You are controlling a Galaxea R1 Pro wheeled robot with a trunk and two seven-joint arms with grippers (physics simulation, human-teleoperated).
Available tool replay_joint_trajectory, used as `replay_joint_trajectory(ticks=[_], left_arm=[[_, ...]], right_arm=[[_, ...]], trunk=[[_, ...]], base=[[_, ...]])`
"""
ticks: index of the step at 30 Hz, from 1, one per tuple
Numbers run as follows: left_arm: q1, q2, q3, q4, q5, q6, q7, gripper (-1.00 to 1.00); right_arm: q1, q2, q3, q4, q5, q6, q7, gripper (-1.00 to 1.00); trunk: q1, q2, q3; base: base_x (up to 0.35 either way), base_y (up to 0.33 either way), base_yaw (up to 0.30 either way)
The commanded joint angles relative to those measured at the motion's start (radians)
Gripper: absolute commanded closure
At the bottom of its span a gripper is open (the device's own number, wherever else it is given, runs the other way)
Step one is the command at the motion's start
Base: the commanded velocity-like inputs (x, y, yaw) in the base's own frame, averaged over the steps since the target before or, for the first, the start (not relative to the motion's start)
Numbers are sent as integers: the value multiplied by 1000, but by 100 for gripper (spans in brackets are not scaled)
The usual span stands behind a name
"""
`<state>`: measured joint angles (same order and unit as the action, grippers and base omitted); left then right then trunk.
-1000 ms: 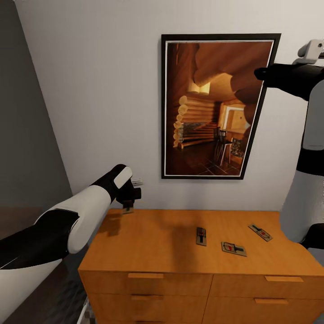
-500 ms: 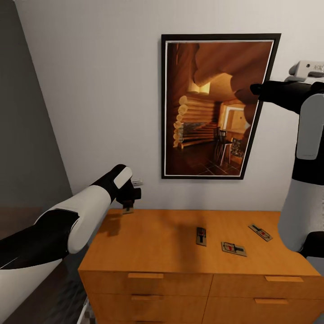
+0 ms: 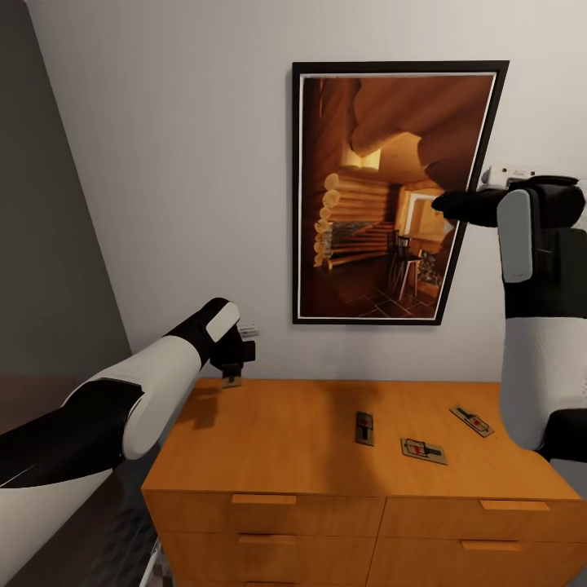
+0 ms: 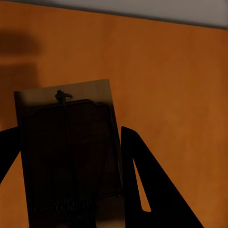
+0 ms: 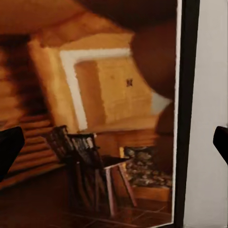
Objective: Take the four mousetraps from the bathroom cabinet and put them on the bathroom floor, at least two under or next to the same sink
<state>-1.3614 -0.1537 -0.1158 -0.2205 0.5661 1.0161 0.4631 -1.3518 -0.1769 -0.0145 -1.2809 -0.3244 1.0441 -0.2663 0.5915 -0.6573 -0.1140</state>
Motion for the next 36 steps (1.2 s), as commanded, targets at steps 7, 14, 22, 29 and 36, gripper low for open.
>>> replay_joint_trajectory(ticks=[7, 14, 22, 29, 36], left_arm=[[-1, 0, -8, -1, 8, 4, 9, 100], [-1, 0, -8, -2, 8, 5, 11, 100], [-1, 0, -8, -1, 8, 5, 12, 100], [-1, 0, -8, -2, 8, 15, 12, 100], [-1, 0, -8, -4, 9, 27, 12, 100]], right_arm=[[-112, 36, 18, 201, -10, 3, -12, -100], [-262, 95, 20, 451, -10, 3, -14, -100], [-456, 148, 22, 848, -6, 3, -22, -100], [-556, 189, 20, 1061, -5, 3, -77, -100], [-578, 201, 14, 1127, -11, 3, -104, -100]], trunk=[[0, -2, -2], [0, -2, -2], [0, -2, -2], [0, -2, -2], [0, -2, -2]], base=[[0, 0, 0], [0, 0, 0], [0, 0, 0], [0, 0, 0], [0, 0, 0]])
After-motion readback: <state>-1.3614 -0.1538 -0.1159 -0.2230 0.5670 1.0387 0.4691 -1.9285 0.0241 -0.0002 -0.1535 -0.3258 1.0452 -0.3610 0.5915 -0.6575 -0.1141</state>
